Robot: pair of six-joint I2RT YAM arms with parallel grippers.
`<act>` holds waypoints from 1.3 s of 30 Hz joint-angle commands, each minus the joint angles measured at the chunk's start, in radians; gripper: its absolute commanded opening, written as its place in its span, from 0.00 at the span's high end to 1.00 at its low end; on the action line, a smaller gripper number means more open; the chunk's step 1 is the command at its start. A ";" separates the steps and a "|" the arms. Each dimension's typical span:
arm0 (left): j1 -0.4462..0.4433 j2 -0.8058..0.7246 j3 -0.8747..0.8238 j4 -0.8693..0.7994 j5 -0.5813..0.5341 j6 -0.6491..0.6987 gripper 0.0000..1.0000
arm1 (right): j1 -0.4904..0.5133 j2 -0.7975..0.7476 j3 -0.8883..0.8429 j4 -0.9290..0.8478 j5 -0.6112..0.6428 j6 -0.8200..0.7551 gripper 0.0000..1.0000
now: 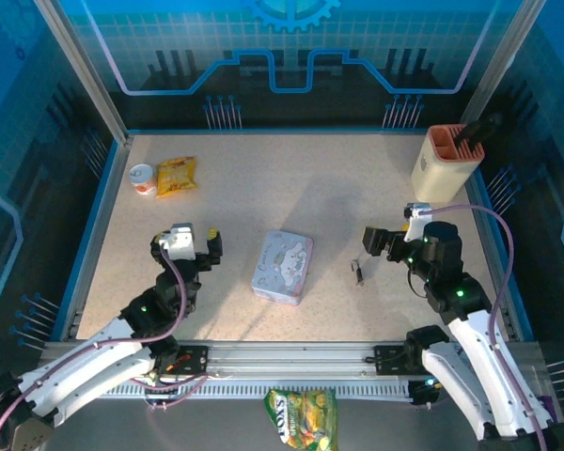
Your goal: Unlock the padlock with the key
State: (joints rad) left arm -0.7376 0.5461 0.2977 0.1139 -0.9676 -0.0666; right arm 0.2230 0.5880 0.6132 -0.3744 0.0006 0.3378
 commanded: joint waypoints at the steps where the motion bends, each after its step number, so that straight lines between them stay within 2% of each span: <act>1: 0.059 0.056 -0.110 0.340 0.144 0.316 0.01 | -0.011 -0.071 -0.103 0.209 0.004 -0.146 0.00; 4: 0.119 0.114 -0.124 0.394 0.180 0.313 0.01 | -0.011 -0.146 -0.276 0.472 0.003 -0.240 0.00; 8: 0.209 0.144 -0.124 0.400 0.315 0.311 0.01 | -0.011 -0.211 -0.506 0.866 -0.035 -0.346 0.00; 9: 0.233 0.155 -0.127 0.415 0.330 0.301 0.01 | -0.011 -0.209 -0.536 0.916 -0.018 -0.358 0.00; 11: 0.275 0.175 -0.143 0.460 0.373 0.279 0.01 | -0.010 -0.193 -0.545 0.915 0.025 -0.370 0.00; 14: 0.336 0.221 -0.149 0.489 0.453 0.251 0.01 | -0.012 -0.159 -0.550 0.923 0.009 -0.425 0.00; 17: 0.371 0.306 -0.148 0.534 0.483 0.257 0.01 | -0.010 -0.120 -0.561 0.969 0.017 -0.429 0.00; 23: 0.429 0.531 -0.190 0.781 0.544 0.295 0.01 | -0.012 -0.045 -0.581 1.012 0.054 -0.478 0.00; 27: 0.477 0.703 -0.211 1.024 0.635 0.319 0.01 | -0.015 0.019 -0.599 1.049 0.065 -0.500 0.00; 30: 0.514 0.795 -0.195 1.115 0.730 0.315 0.01 | -0.017 0.073 -0.606 1.091 0.084 -0.487 0.00; 32: 0.524 0.830 -0.168 1.123 0.712 0.278 0.01 | -0.020 0.106 -0.605 1.106 0.092 -0.485 0.00; 34: 0.592 0.885 -0.156 1.139 0.848 0.211 0.01 | -0.021 0.133 -0.595 1.094 0.103 -0.480 0.00; 36: 0.613 1.044 -0.141 1.279 0.870 0.208 0.01 | -0.025 0.164 -0.574 1.059 0.108 -0.456 0.00; 37: 0.619 1.076 -0.108 1.261 0.846 0.208 0.01 | -0.027 0.178 -0.566 1.053 0.114 -0.440 0.00; 39: 0.639 1.022 -0.075 1.121 0.843 0.171 0.01 | -0.031 0.209 -0.555 1.054 0.126 -0.410 0.00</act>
State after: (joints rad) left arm -0.1253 1.5845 0.1768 1.2243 -0.1856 0.1654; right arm 0.2123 0.7719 0.0193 0.6567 0.0898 -0.1150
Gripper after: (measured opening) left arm 0.992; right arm 0.996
